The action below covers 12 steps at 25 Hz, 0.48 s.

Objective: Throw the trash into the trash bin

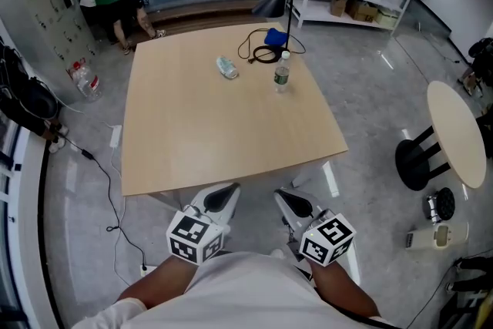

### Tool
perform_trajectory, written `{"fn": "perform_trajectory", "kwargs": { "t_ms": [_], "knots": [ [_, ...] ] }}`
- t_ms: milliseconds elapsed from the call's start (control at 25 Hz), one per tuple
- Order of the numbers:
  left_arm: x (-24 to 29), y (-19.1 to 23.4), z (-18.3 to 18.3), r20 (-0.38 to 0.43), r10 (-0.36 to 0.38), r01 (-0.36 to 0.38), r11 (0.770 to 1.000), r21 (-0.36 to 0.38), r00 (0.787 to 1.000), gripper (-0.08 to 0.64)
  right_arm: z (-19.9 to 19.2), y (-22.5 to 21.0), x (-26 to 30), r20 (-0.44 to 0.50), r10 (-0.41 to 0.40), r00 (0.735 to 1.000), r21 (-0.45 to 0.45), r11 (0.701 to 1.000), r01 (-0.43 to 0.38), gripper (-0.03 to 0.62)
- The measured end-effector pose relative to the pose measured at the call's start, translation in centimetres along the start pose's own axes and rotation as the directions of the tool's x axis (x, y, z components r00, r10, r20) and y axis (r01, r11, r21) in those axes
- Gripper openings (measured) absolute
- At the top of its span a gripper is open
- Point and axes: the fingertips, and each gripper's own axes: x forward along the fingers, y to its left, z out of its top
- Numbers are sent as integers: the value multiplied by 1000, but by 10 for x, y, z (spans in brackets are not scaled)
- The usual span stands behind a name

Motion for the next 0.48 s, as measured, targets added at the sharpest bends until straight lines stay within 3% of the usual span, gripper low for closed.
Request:
{"fn": "perform_trajectory", "kwargs": {
  "t_ms": [480],
  "knots": [
    [-5, 12, 1, 8, -3, 2, 1000, 7, 1000, 6, -1, 3, 11, -6, -12, 1000, 5, 1000, 12, 2]
  ]
}}
